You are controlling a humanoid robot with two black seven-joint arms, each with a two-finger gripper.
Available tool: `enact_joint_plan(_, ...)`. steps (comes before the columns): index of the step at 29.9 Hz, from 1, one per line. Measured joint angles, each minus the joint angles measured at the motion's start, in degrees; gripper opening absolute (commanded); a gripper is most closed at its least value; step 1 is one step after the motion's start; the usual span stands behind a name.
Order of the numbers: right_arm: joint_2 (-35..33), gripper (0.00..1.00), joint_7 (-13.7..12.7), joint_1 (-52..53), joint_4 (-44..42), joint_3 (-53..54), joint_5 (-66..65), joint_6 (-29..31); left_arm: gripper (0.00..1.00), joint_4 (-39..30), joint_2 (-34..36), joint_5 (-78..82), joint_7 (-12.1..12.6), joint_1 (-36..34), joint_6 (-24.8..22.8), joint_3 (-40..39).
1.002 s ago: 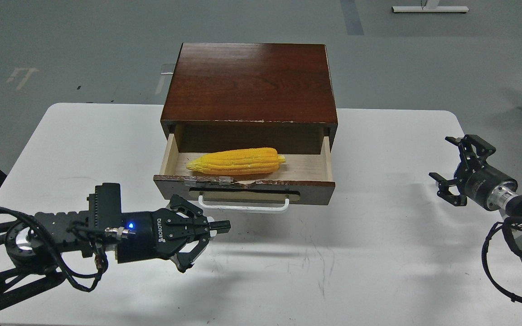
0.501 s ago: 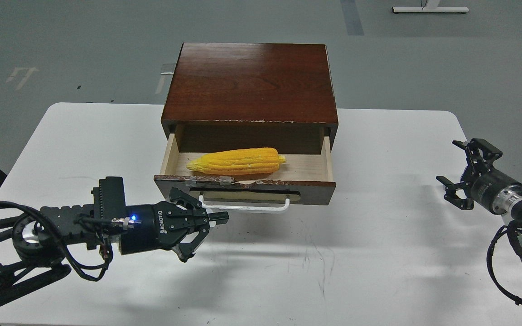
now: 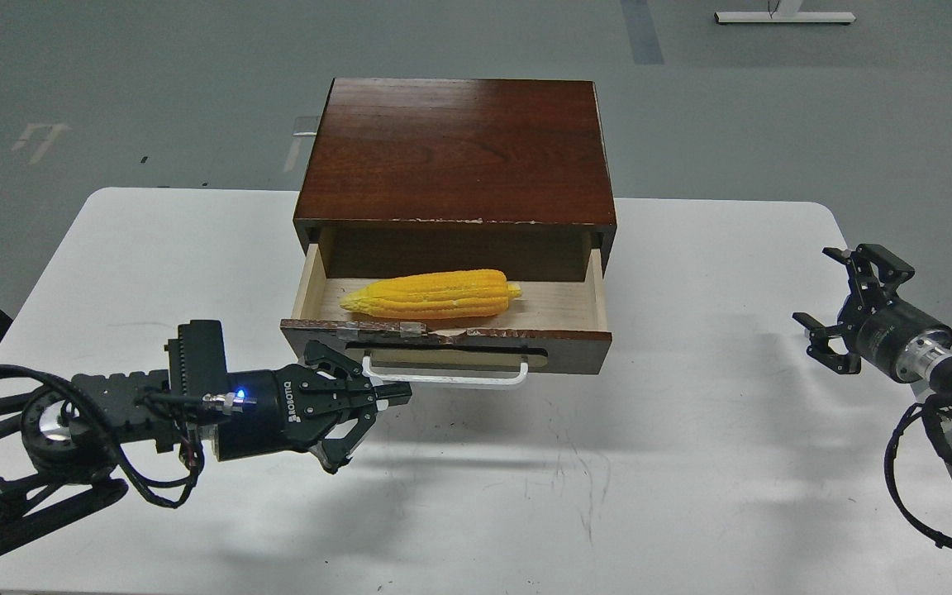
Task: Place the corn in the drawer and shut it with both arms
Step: 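Push the drawer front toward the cabinet with the left gripper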
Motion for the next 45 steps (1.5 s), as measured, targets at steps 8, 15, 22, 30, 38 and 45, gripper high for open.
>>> enact_joint_plan(8, 0.0, 0.99, -0.01, 0.1, -0.08, 0.02, 0.0, 0.0, 0.0, 1.23, -1.08, 0.0, 0.02, -0.74, -0.17, -0.07)
enact_joint_plan(15, 0.0, 0.99, -0.01, 0.1, -0.08, 0.11, 0.0, 0.0, 0.0, 3.88, -3.64, 0.0, 0.02, -1.63, -0.2, -0.16)
enact_joint_plan(22, -0.19, 0.99, -0.01, 0.07, -0.11, 0.07, 0.0, 0.0, 0.0, 7.22, -6.3, 0.0, 0.02, -2.63, -0.3, -0.16)
enact_joint_plan(30, -0.31, 0.99, -0.01, -0.13, -0.19, 0.01, 0.0, 0.0, 0.0, 8.01, -6.85, 0.01, 0.05, -3.9, -0.35, -0.75)
enact_joint_plan(38, 0.0, 0.99, -0.01, -0.25, -0.18, 0.01, 0.0, 0.0, 0.0, 9.61, -6.72, 0.01, 0.04, -3.89, -0.33, -1.49)
enact_joint_plan(45, 0.08, 0.99, -0.01, -0.28, -0.18, -0.06, 0.0, 0.0, 0.0, 11.56, -8.34, -0.01, 0.03, -3.87, -0.29, -2.67)
